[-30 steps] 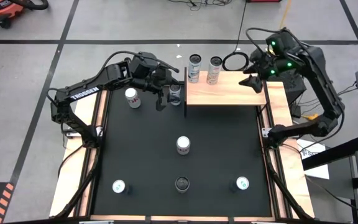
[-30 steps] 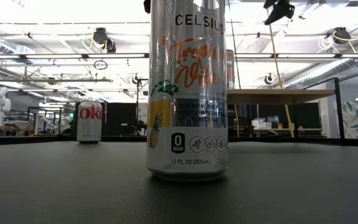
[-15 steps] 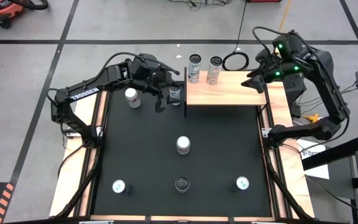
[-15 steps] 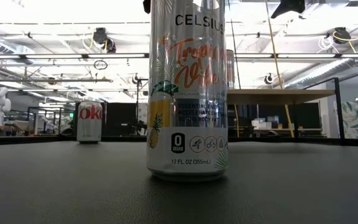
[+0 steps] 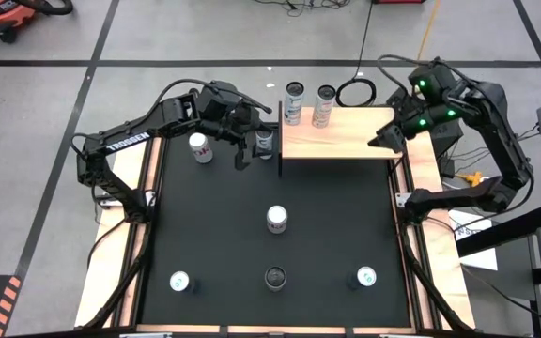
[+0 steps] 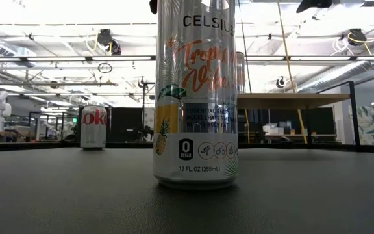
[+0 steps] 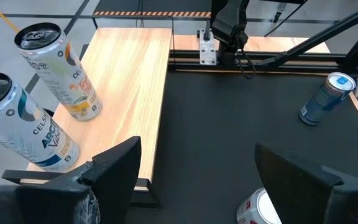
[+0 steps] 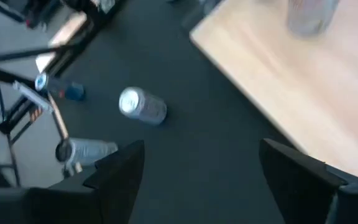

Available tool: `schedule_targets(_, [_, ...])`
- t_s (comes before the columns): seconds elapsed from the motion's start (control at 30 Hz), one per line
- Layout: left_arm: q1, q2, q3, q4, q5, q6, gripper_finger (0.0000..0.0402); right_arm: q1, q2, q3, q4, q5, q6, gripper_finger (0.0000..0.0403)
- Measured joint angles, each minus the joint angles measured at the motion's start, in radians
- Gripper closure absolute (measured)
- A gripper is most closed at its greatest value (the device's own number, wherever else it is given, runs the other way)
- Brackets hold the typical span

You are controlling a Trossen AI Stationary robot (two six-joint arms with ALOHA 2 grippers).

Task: Place canned beverage on shelf
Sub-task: Put the right blue soda can on the shelf

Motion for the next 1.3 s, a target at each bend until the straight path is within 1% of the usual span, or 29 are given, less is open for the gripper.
schedule_targets(0.17, [0.000,0.000,0.000,0.001,0.000,0.000,0.0084,0.065,-0.034,-0.038,0.003,0.000,0.097,0.0103])
schedule_targets(0.4, [0.000,0.000,0.000,0.008,0.000,0.000,0.0084,0.143,-0.087,-0.163,0.000,-0.003,0.203,0.0103])
schedule_targets(0.57, [0.000,0.000,0.000,0.008,0.000,0.000,0.0084,0.150,-0.088,-0.259,0.013,0.004,0.192,0.0103])
schedule_targets(0.67, [0.000,0.000,0.000,0.008,0.000,0.000,0.0084,0.149,-0.086,-0.319,0.038,0.022,0.218,0.0103])
schedule_targets(0.7, [0.000,0.000,0.000,0.008,0.000,0.000,0.0084,0.150,-0.083,-0.331,0.037,0.018,0.225,0.0103])
schedule_targets(0.8, [0.000,0.000,0.000,0.008,0.000,0.000,0.0084,0.166,-0.080,-0.349,0.016,-0.046,0.221,0.0103])
schedule_targets(0.93, [0.000,0.000,0.000,0.008,0.000,-0.001,0.0084,0.240,-0.090,-0.350,0.016,-0.051,0.248,0.0103])
schedule_targets(0.97, [0.000,0.000,0.000,0.008,0.000,-0.001,0.0084,0.264,-0.095,-0.350,0.020,-0.041,0.264,0.0103])
schedule_targets(1.3, [0.000,0.000,0.000,0.007,0.000,-0.008,0.0084,0.573,-0.136,-0.350,0.029,0.209,0.485,0.0103])
